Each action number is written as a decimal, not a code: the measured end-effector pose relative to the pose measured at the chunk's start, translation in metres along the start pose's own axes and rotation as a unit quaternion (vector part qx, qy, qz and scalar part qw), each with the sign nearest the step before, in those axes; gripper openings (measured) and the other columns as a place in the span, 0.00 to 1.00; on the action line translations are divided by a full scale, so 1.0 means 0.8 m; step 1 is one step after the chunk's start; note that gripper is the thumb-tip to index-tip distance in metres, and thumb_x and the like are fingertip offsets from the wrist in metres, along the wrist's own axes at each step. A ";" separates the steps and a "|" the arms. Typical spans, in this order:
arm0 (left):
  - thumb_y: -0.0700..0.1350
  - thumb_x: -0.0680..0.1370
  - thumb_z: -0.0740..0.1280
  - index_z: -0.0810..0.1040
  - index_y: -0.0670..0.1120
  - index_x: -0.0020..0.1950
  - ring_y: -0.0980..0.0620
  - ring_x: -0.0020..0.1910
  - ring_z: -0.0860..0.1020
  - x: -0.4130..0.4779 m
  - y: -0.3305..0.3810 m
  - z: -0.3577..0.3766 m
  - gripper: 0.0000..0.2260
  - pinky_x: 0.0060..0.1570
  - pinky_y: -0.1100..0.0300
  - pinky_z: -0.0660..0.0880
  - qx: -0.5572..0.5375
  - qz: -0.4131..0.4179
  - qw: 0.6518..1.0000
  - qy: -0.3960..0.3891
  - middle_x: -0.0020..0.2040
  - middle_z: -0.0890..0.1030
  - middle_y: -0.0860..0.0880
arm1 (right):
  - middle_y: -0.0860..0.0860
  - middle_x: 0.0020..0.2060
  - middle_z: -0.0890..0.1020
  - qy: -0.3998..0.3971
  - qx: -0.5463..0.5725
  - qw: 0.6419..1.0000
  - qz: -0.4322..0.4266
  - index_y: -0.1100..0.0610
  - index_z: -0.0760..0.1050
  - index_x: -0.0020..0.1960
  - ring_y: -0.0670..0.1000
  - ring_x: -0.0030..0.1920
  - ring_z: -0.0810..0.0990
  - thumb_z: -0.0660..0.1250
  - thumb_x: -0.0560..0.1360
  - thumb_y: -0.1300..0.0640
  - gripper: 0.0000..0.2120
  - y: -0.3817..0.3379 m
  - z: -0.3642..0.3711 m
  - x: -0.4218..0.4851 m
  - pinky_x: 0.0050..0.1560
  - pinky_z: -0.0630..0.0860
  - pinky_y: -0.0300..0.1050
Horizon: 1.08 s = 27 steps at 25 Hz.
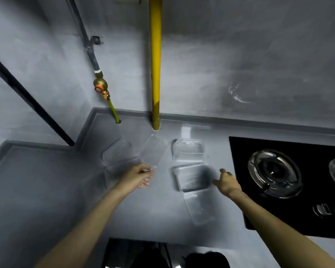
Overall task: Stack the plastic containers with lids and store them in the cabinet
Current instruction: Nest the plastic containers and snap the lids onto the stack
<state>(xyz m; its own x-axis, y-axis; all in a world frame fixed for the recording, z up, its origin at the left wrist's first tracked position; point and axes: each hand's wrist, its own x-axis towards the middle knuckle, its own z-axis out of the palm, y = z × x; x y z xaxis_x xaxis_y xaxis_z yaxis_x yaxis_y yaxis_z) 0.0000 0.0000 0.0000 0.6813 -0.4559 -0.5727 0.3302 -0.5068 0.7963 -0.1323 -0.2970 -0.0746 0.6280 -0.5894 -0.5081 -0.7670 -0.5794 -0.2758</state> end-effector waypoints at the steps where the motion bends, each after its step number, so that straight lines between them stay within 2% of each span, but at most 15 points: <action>1: 0.39 0.79 0.63 0.73 0.45 0.53 0.51 0.35 0.77 0.005 -0.003 0.001 0.04 0.37 0.62 0.70 -0.003 -0.012 1.000 -0.002 0.44 0.78 0.46 | 0.63 0.65 0.74 0.004 -0.005 1.000 0.018 0.62 0.65 0.69 0.64 0.65 0.74 0.66 0.76 0.50 0.27 0.003 0.006 0.008 0.62 0.72 0.54; 4: 0.39 0.79 0.63 0.73 0.45 0.55 0.50 0.36 0.77 0.012 -0.007 0.004 0.05 0.37 0.62 0.70 -0.020 -0.049 0.998 0.017 0.46 0.78 0.44 | 0.62 0.62 0.78 -0.003 -0.022 0.999 0.041 0.62 0.69 0.64 0.64 0.62 0.76 0.62 0.77 0.50 0.20 0.005 0.017 0.021 0.60 0.73 0.53; 8: 0.41 0.79 0.65 0.74 0.42 0.61 0.49 0.38 0.77 0.026 -0.022 0.018 0.11 0.39 0.60 0.71 -0.009 -0.065 0.997 0.032 0.49 0.79 0.44 | 0.63 0.56 0.82 0.001 -0.059 0.998 0.007 0.63 0.77 0.56 0.64 0.57 0.80 0.62 0.76 0.61 0.12 0.006 0.026 0.030 0.56 0.77 0.52; 10: 0.44 0.78 0.67 0.73 0.42 0.65 0.48 0.45 0.78 0.037 -0.031 0.027 0.16 0.45 0.58 0.73 0.046 -0.045 0.997 0.034 0.55 0.79 0.44 | 0.65 0.50 0.84 0.020 -0.043 0.999 -0.025 0.64 0.77 0.51 0.65 0.53 0.81 0.59 0.75 0.65 0.10 0.003 0.021 0.028 0.52 0.78 0.52; 12: 0.50 0.75 0.69 0.71 0.46 0.67 0.49 0.54 0.78 0.043 -0.036 0.038 0.22 0.56 0.56 0.73 0.134 0.001 0.990 0.036 0.62 0.78 0.46 | 0.65 0.46 0.84 0.038 -0.016 0.994 -0.101 0.63 0.77 0.51 0.66 0.48 0.83 0.56 0.75 0.66 0.11 -0.010 0.013 0.011 0.47 0.79 0.53; 14: 0.57 0.73 0.68 0.67 0.52 0.70 0.49 0.58 0.78 0.046 -0.035 0.048 0.27 0.58 0.54 0.75 0.260 0.058 0.963 0.028 0.64 0.77 0.51 | 0.62 0.45 0.85 0.038 -0.031 0.978 -0.204 0.59 0.77 0.53 0.64 0.46 0.83 0.58 0.75 0.64 0.11 -0.029 0.007 -0.011 0.45 0.78 0.50; 16: 0.59 0.74 0.66 0.63 0.55 0.71 0.47 0.56 0.81 0.049 -0.032 0.052 0.28 0.55 0.51 0.78 0.394 0.127 0.909 0.044 0.63 0.79 0.52 | 0.58 0.48 0.85 0.019 -0.051 0.955 -0.292 0.54 0.76 0.53 0.61 0.48 0.82 0.59 0.75 0.62 0.10 -0.053 0.007 -0.029 0.47 0.78 0.49; 18: 0.52 0.76 0.66 0.61 0.57 0.71 0.47 0.49 0.83 0.051 -0.031 0.048 0.25 0.48 0.53 0.80 0.455 0.179 0.870 0.069 0.55 0.83 0.49 | 0.56 0.50 0.84 0.005 -0.050 0.938 -0.344 0.52 0.75 0.51 0.60 0.50 0.82 0.60 0.76 0.59 0.07 -0.078 0.011 -0.039 0.49 0.77 0.50; 19: 0.47 0.76 0.66 0.62 0.58 0.71 0.47 0.44 0.83 0.050 -0.032 0.044 0.25 0.44 0.55 0.79 0.460 0.179 0.867 0.067 0.50 0.83 0.48 | 0.55 0.50 0.84 0.003 -0.033 0.934 -0.355 0.52 0.75 0.52 0.60 0.51 0.82 0.60 0.78 0.57 0.07 -0.089 0.015 -0.043 0.50 0.77 0.50; 21: 0.40 0.76 0.66 0.65 0.57 0.71 0.49 0.37 0.82 0.046 -0.042 0.033 0.26 0.39 0.57 0.79 0.424 0.126 0.895 0.059 0.42 0.82 0.47 | 0.54 0.51 0.84 0.003 0.054 0.947 -0.316 0.52 0.76 0.57 0.58 0.52 0.82 0.62 0.79 0.53 0.09 -0.101 0.028 -0.054 0.53 0.77 0.48; 22: 0.38 0.76 0.65 0.68 0.56 0.69 0.49 0.34 0.82 0.044 -0.049 0.028 0.25 0.37 0.57 0.81 0.380 0.086 0.919 0.064 0.42 0.83 0.45 | 0.54 0.51 0.84 -0.008 0.099 0.960 -0.262 0.52 0.76 0.60 0.58 0.53 0.82 0.64 0.78 0.51 0.12 -0.101 0.037 -0.060 0.53 0.77 0.47; 24: 0.36 0.76 0.64 0.72 0.52 0.65 0.48 0.30 0.83 0.038 -0.069 0.022 0.20 0.32 0.55 0.83 0.267 0.011 0.960 0.089 0.42 0.84 0.43 | 0.55 0.51 0.85 -0.090 0.147 0.974 -0.148 0.51 0.77 0.59 0.59 0.52 0.83 0.66 0.76 0.44 0.16 -0.094 0.061 -0.074 0.54 0.79 0.49; 26: 0.36 0.77 0.63 0.75 0.50 0.59 0.48 0.27 0.83 0.029 -0.091 0.022 0.14 0.27 0.53 0.82 0.189 -0.032 0.975 0.110 0.40 0.84 0.42 | 0.57 0.49 0.85 -0.181 0.108 0.971 -0.113 0.53 0.79 0.54 0.62 0.49 0.84 0.65 0.75 0.43 0.15 -0.088 0.090 -0.090 0.52 0.81 0.58; 27: 0.37 0.77 0.62 0.75 0.50 0.55 0.47 0.26 0.83 0.024 -0.101 0.023 0.11 0.26 0.52 0.82 0.168 -0.043 0.978 0.112 0.39 0.84 0.41 | 0.59 0.50 0.85 -0.199 0.073 0.971 -0.115 0.54 0.79 0.55 0.63 0.49 0.84 0.64 0.76 0.46 0.14 -0.086 0.102 -0.094 0.51 0.81 0.59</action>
<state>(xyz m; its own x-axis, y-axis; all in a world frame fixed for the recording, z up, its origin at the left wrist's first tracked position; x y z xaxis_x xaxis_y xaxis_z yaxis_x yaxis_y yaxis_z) -0.0257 0.0184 -0.0791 0.7985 -0.2481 -0.5484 0.1848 -0.7660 0.6157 -0.1377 -0.1671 -0.0839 0.7066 -0.1734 -0.6860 -0.6409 -0.5676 -0.5168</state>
